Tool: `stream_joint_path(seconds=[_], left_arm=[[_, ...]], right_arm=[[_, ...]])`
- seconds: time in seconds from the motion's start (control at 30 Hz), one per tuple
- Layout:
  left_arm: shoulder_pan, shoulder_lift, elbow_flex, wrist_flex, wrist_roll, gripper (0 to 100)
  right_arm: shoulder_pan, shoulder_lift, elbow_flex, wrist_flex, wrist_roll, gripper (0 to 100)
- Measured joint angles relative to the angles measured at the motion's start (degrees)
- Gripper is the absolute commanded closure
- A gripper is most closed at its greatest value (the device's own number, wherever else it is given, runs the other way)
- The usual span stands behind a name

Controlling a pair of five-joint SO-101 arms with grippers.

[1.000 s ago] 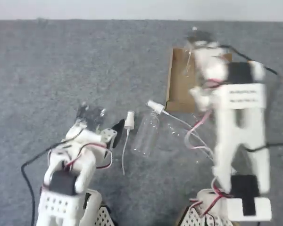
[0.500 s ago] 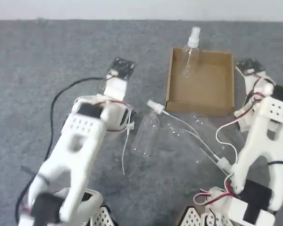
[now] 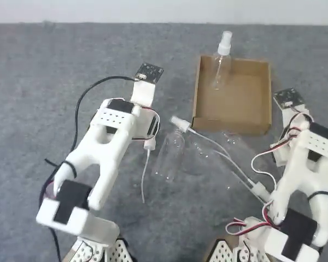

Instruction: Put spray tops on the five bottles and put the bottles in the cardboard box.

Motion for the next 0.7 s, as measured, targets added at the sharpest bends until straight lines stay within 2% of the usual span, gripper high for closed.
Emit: stream_joint_path(seconds=[0.3,0.5,0.6,0.7], left_arm=[[0.0,7.5,-0.1,-1.9,0.2,85],[0.4,9.9,-0.6,-2.5,0.0,93],[0.3,10.0,-0.7,-2.5,0.2,93],[0.3,10.0,-1.3,-2.5,0.2,86]], right_arm=[[0.4,0.0,0.9,-0.4,0.5,83.6],[2.5,0.0,0.9,-0.4,0.4,83.7],[2.9,0.0,0.9,-0.4,0.5,83.8],[3.1,0.0,0.9,-0.4,0.6,83.8]])
